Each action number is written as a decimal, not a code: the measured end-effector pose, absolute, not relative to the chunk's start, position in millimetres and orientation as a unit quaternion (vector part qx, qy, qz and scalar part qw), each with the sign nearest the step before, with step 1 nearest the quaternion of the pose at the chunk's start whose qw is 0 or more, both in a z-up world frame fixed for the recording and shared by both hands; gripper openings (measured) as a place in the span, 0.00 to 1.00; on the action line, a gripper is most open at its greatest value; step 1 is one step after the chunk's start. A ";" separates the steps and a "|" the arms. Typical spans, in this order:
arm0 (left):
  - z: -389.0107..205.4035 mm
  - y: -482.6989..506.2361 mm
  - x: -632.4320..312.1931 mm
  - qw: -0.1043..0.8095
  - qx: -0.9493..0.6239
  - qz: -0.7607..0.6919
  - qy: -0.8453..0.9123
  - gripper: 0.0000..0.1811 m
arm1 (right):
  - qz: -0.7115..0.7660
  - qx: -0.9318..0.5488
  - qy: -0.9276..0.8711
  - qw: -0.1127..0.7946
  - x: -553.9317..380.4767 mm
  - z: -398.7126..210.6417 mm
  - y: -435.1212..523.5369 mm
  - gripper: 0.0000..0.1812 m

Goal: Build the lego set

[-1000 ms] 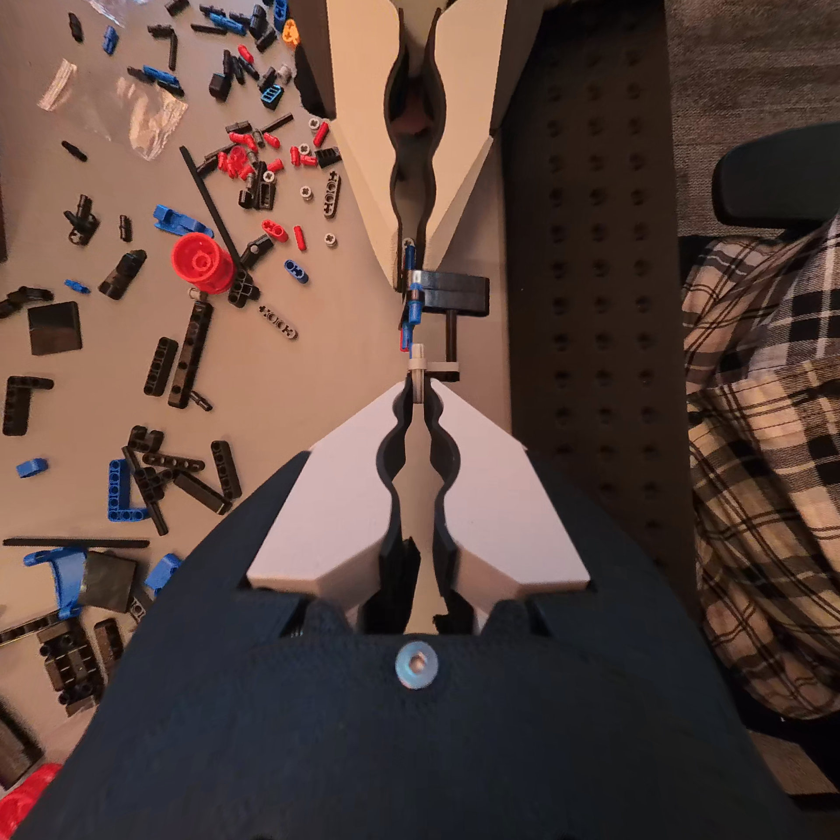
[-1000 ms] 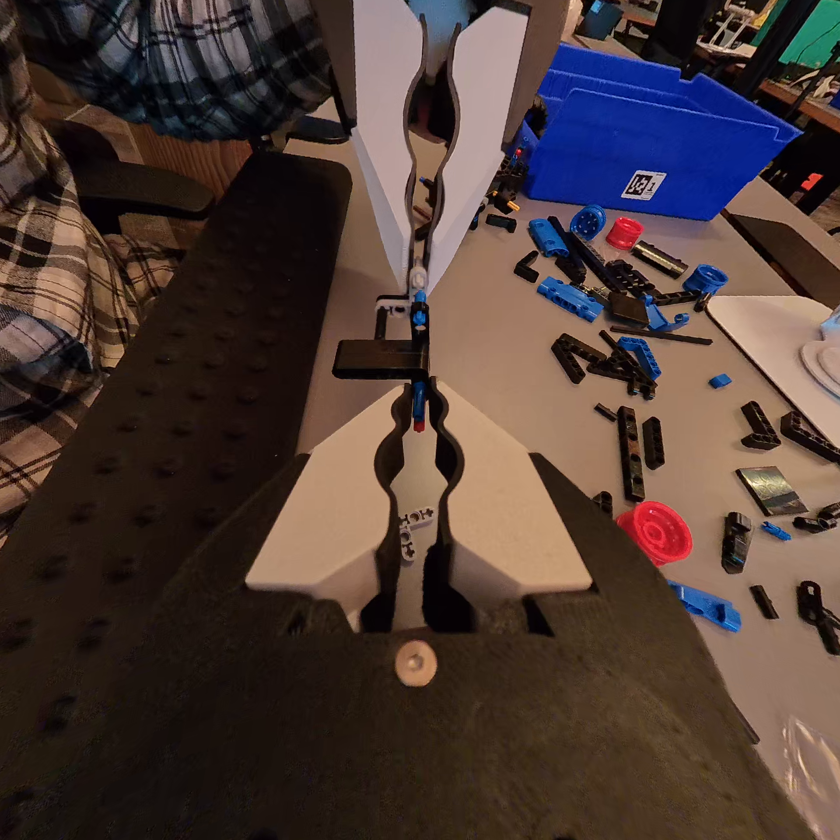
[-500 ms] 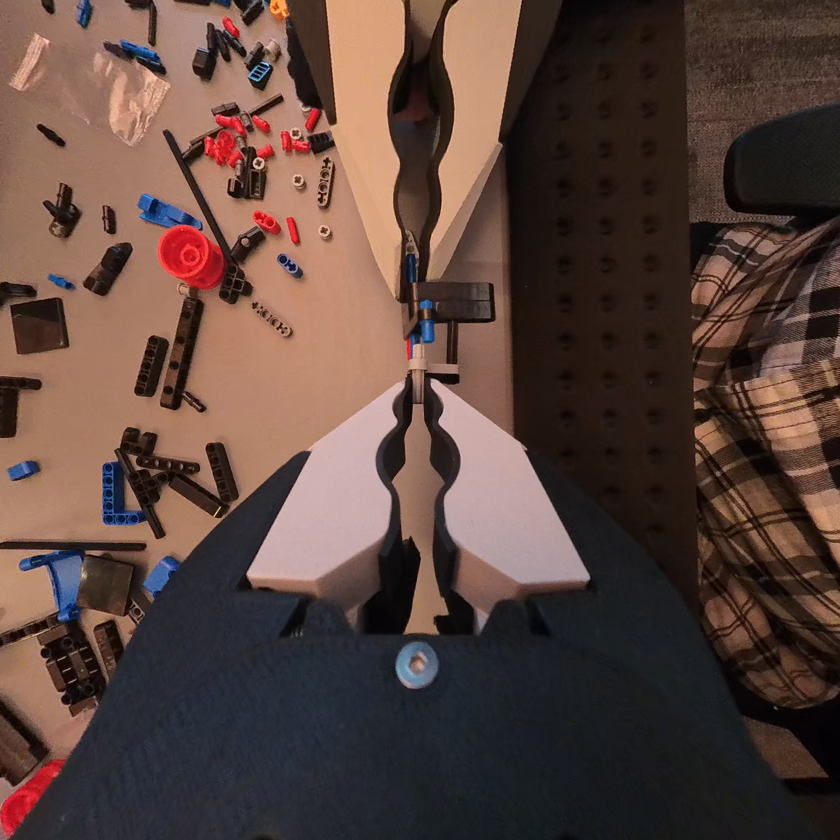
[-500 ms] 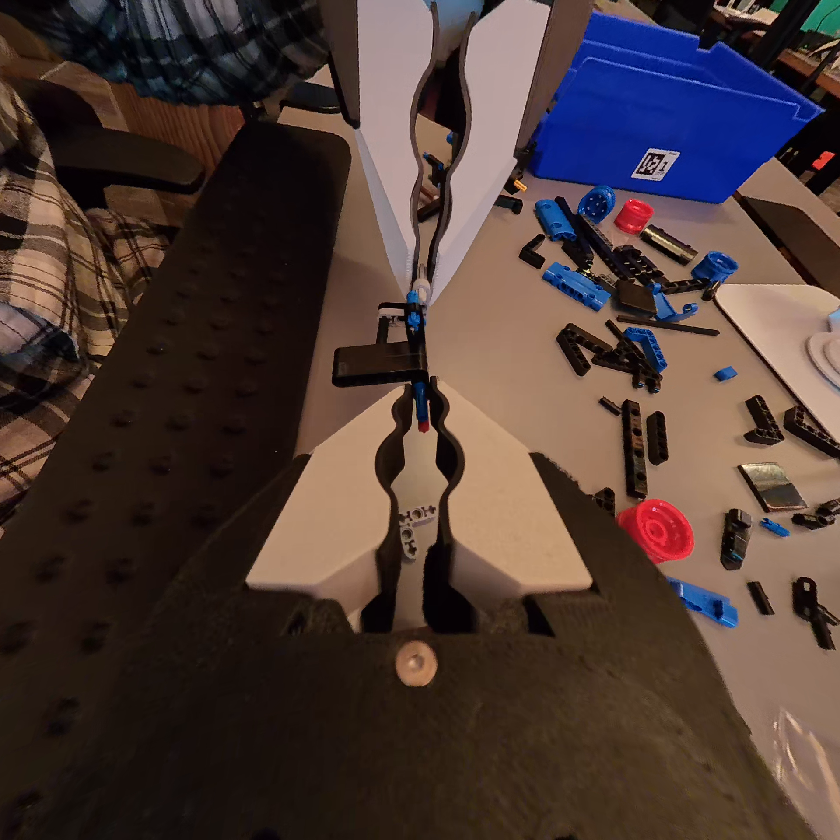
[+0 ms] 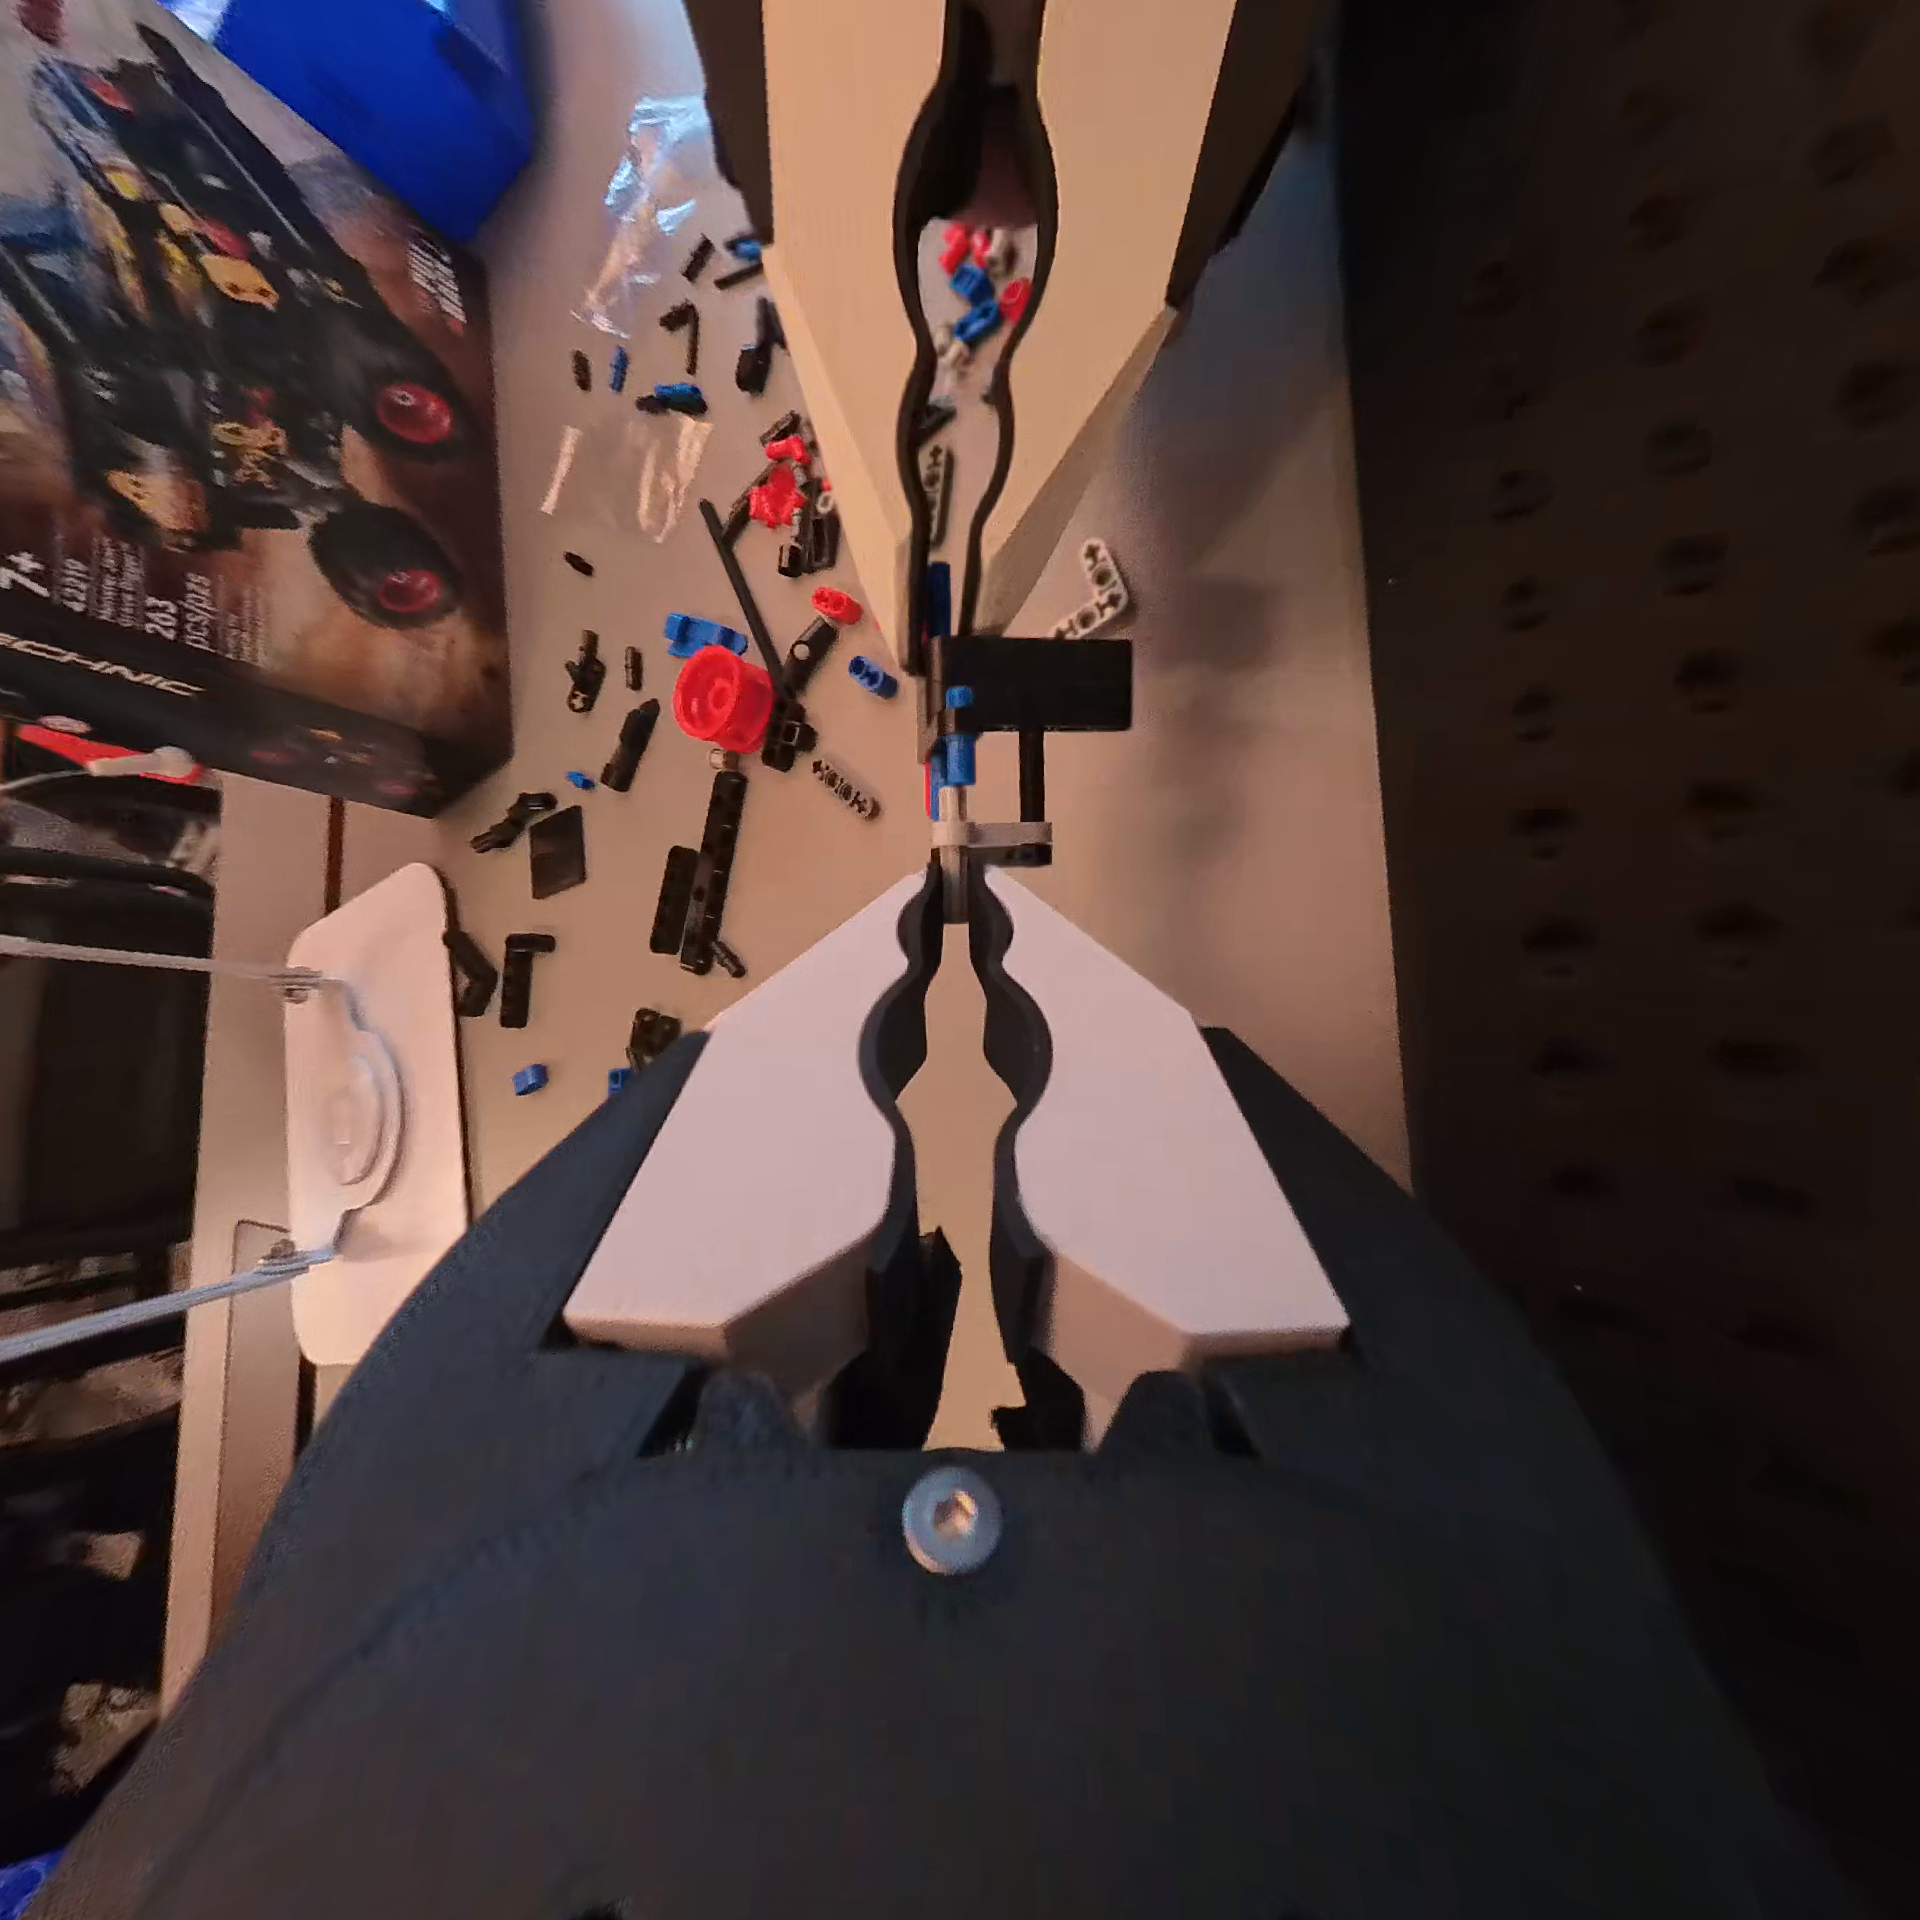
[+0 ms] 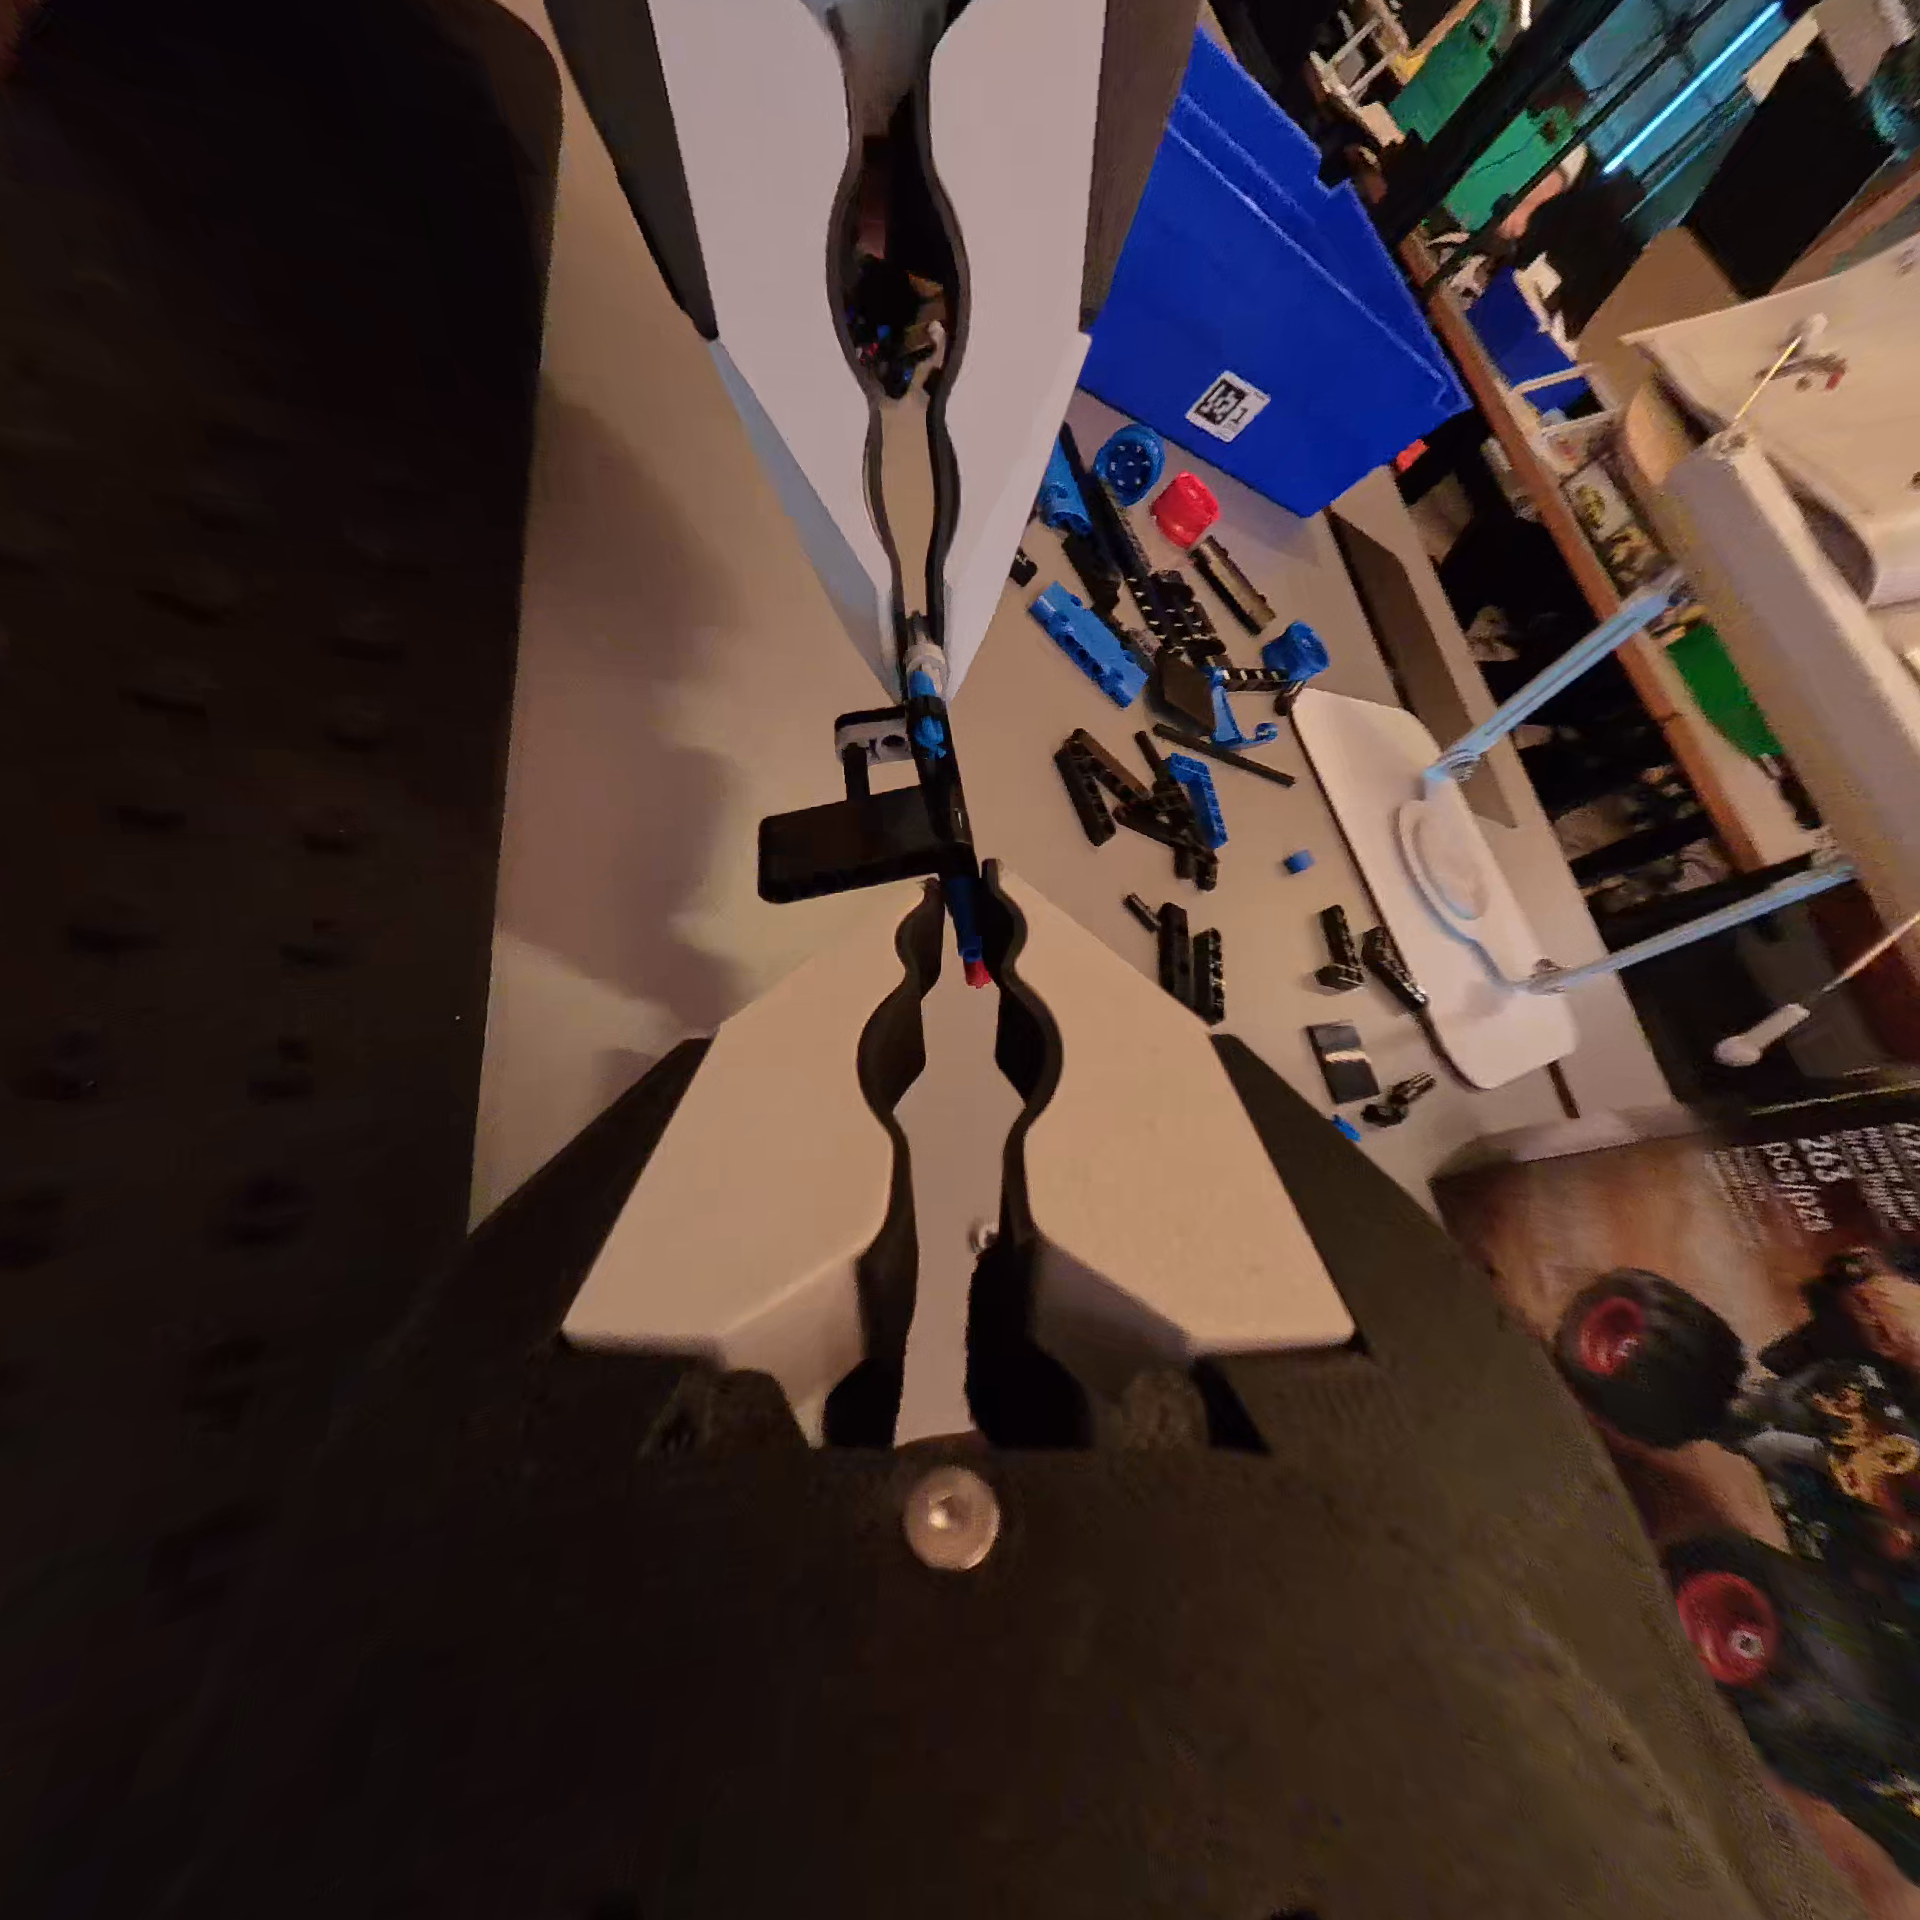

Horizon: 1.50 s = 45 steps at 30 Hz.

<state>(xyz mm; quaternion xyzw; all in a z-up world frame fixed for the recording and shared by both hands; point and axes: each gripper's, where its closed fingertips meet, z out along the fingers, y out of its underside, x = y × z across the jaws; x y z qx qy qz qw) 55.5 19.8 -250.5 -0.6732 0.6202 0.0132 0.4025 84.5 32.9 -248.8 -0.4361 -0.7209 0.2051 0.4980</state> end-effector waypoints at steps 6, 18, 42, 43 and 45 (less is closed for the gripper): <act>-241.2 25.2 54.7 0.472 -0.647 0.056 0.596 0.01 | 0.161 -0.425 -0.707 0.542 83.2 -238.3 36.9 0.03; -219.8 31.6 53.1 0.565 -0.584 0.127 0.569 0.01 | 0.099 -0.399 -0.683 0.604 81.8 -220.1 41.3 0.02; -227.7 37.6 54.4 0.569 -0.553 0.154 0.588 0.01 | 0.312 -0.541 -0.644 0.442 81.8 -243.4 43.6 0.02; -228.4 37.4 55.0 0.568 -0.552 0.154 0.590 0.01 | 0.324 -0.549 -0.640 0.429 81.9 -244.9 43.4 0.03; -228.5 38.1 55.3 0.568 -0.556 0.148 0.589 0.00 | 0.341 -0.558 -0.635 0.410 82.1 -246.5 43.5 0.03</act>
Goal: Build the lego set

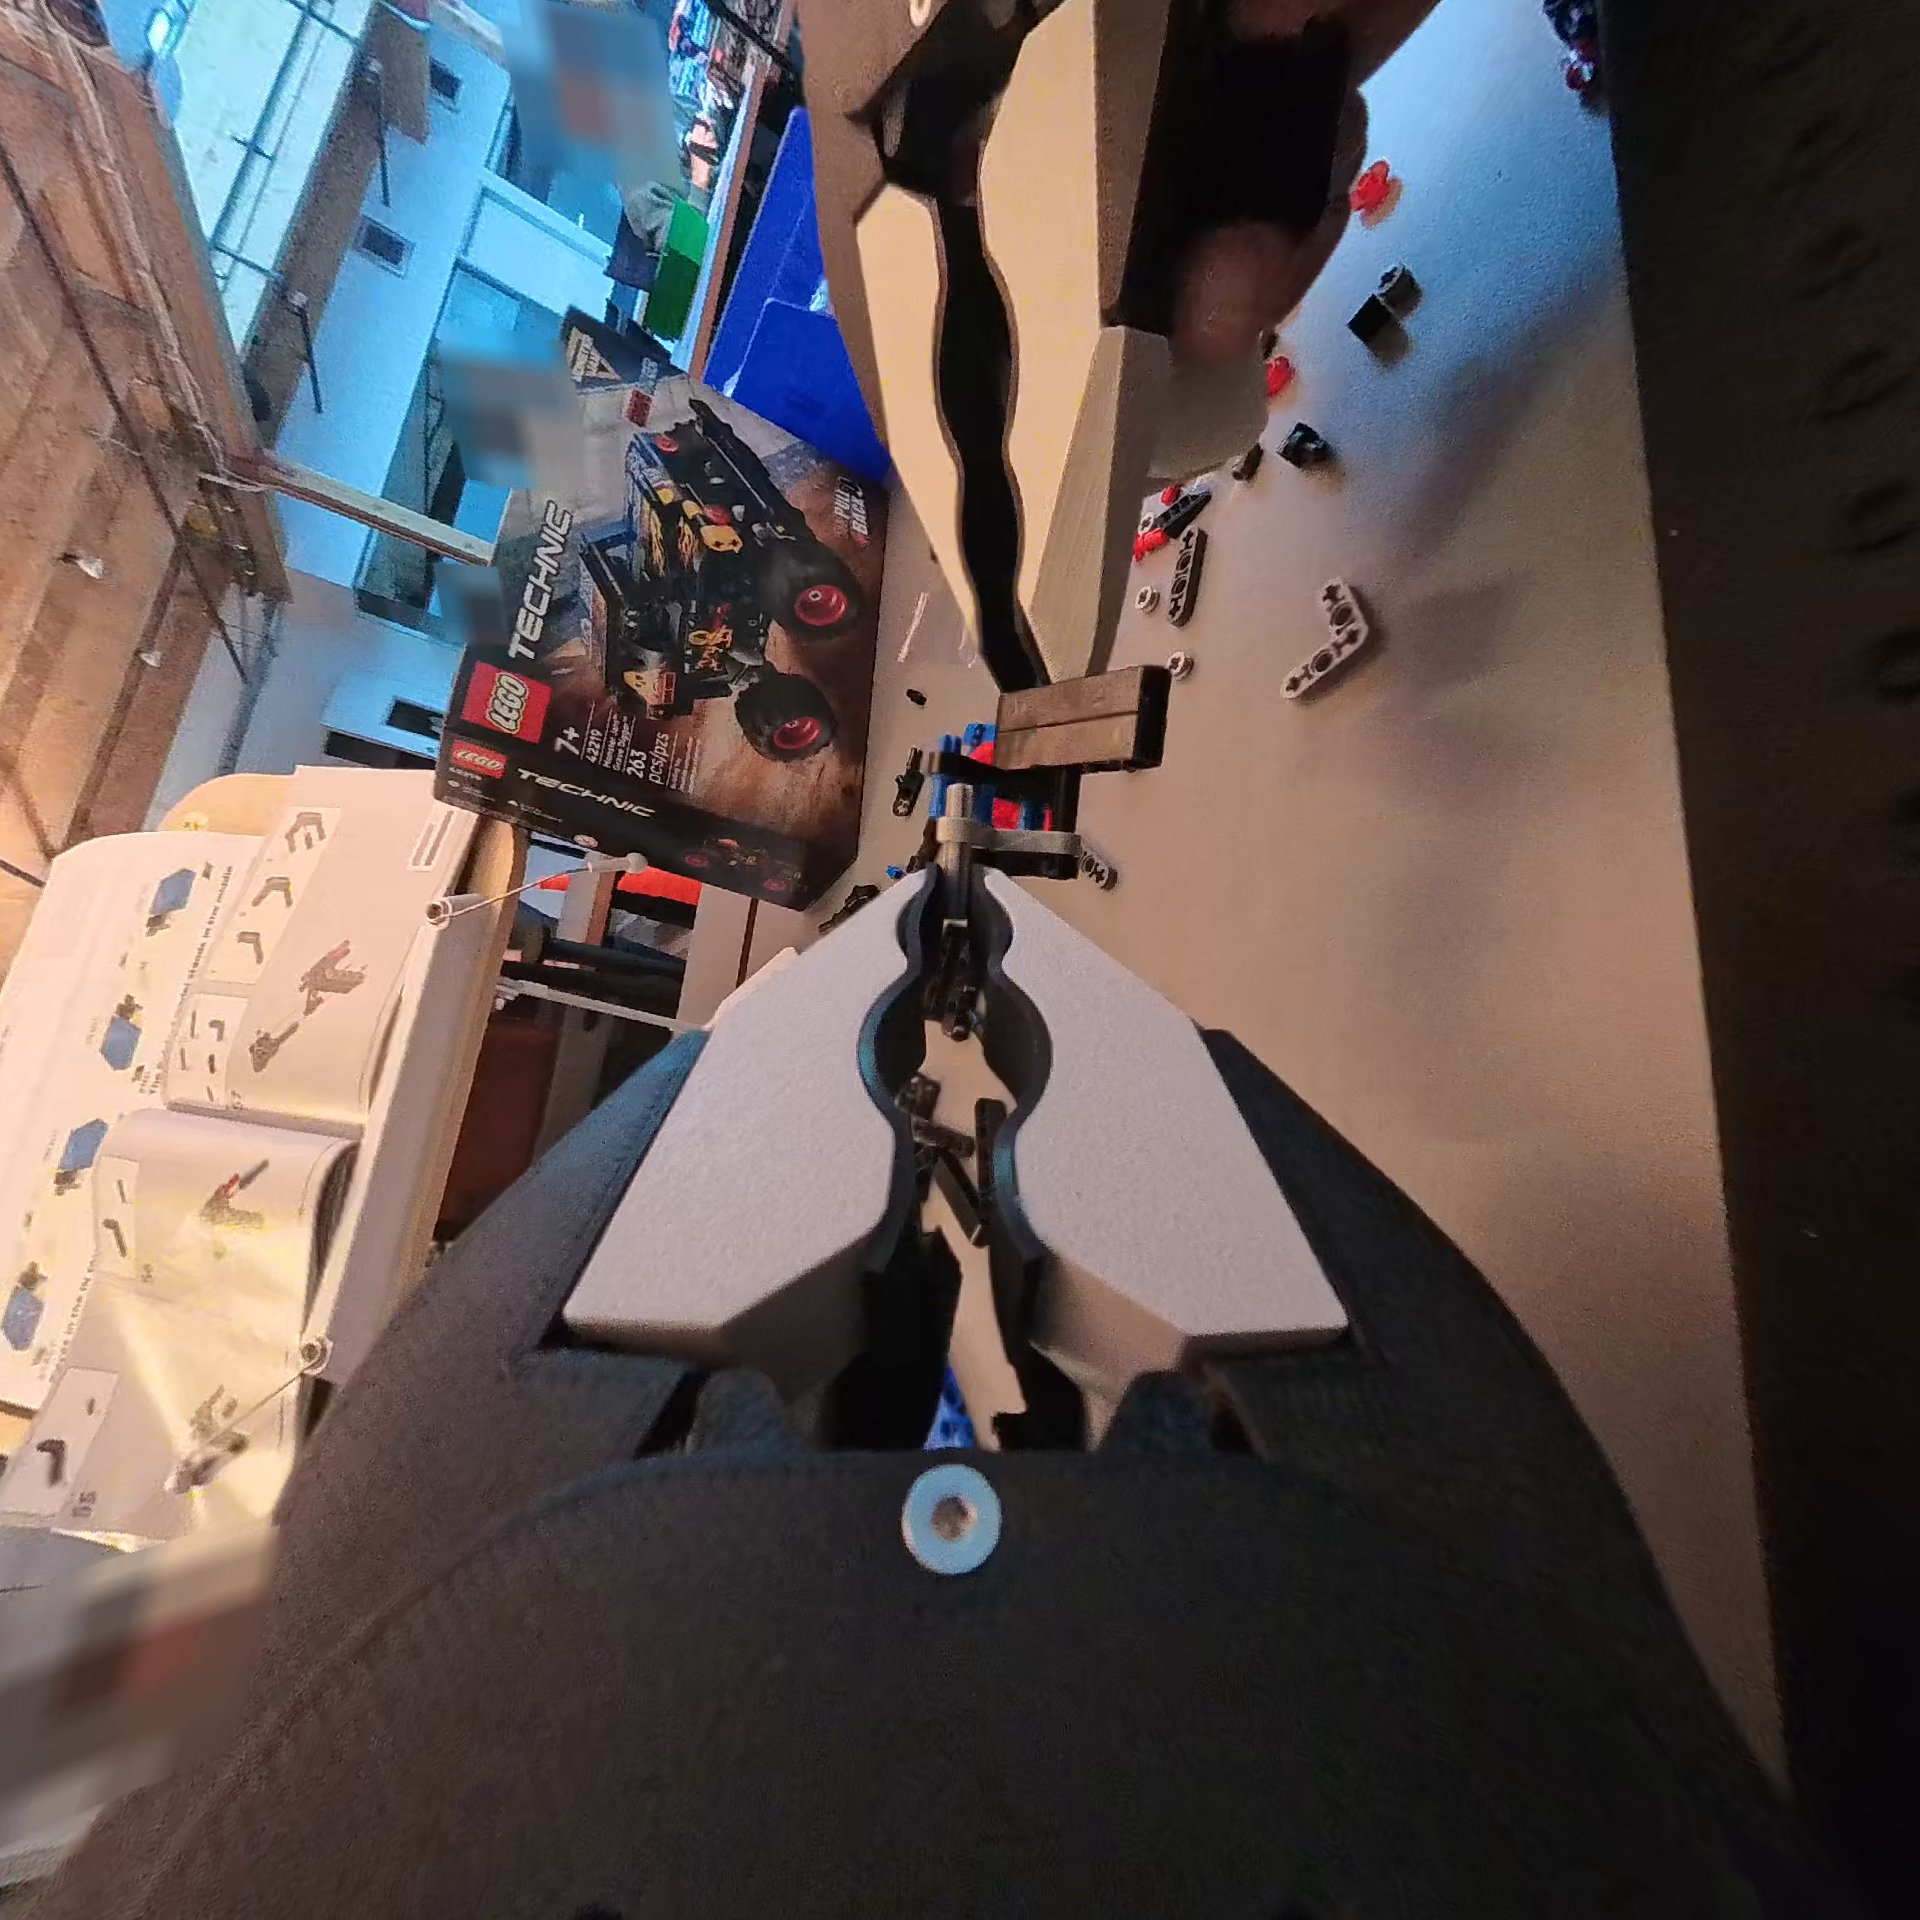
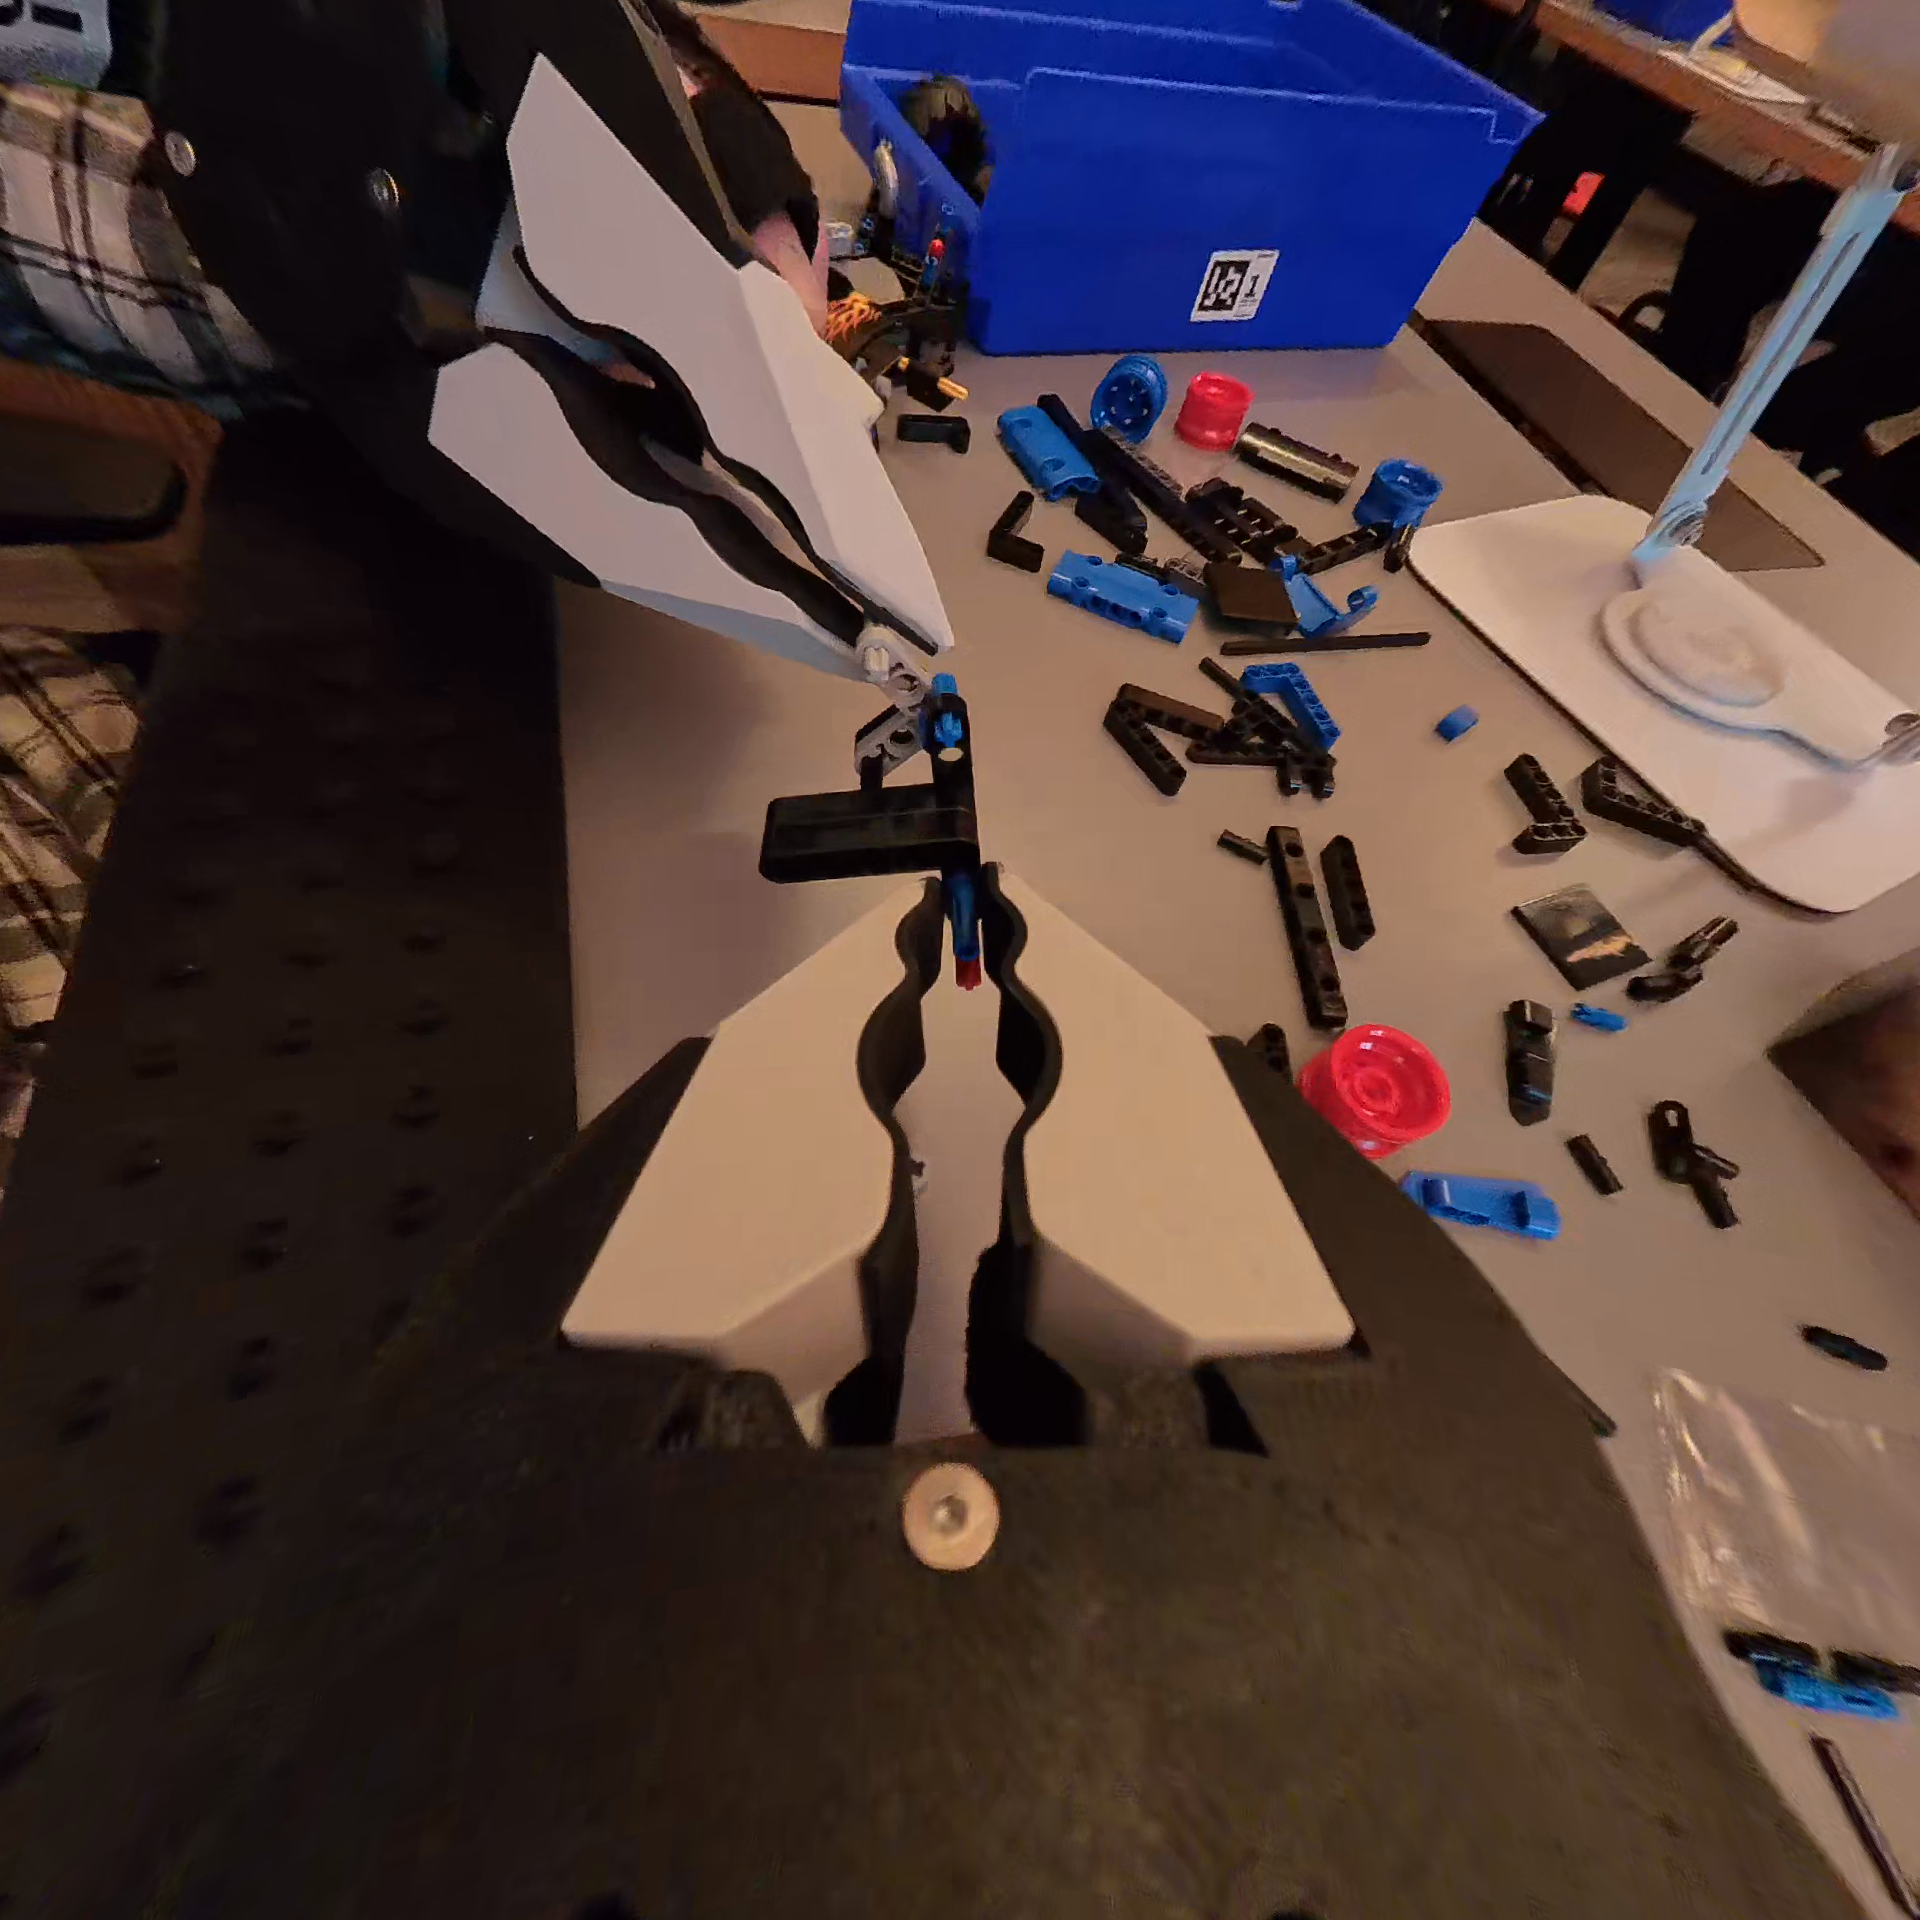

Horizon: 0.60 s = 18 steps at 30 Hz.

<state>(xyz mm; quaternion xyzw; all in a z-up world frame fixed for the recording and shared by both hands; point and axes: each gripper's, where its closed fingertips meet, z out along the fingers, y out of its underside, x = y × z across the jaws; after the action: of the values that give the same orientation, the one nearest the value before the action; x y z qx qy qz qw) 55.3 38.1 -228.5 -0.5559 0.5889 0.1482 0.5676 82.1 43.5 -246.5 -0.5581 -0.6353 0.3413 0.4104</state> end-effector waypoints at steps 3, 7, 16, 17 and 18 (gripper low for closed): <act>-227.1 40.6 54.4 0.568 -0.565 0.139 0.582 0.01 | 0.364 -0.569 -0.628 0.386 81.5 -247.4 42.8 0.03; -231.5 45.5 52.1 0.553 -0.591 0.108 0.577 0.01 | 0.376 -0.568 -0.625 0.382 80.6 -247.7 46.2 0.03; -252.7 48.6 53.6 0.517 -0.631 0.045 0.577 0.01 | 0.379 -0.564 -0.646 0.348 80.5 -260.7 42.9 0.03; -253.4 48.7 53.6 0.517 -0.631 0.042 0.577 0.01 | 0.379 -0.566 -0.647 0.343 80.1 -262.0 42.1 0.03; -254.4 48.6 53.7 0.516 -0.632 0.038 0.577 0.01 | 0.378 -0.566 -0.649 0.341 80.0 -262.6 41.4 0.04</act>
<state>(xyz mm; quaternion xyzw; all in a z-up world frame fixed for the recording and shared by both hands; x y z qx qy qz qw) 53.7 48.6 -254.4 -0.6321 0.5769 0.0382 0.5159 80.0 41.4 -262.6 -0.5658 -0.6488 0.3781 0.3406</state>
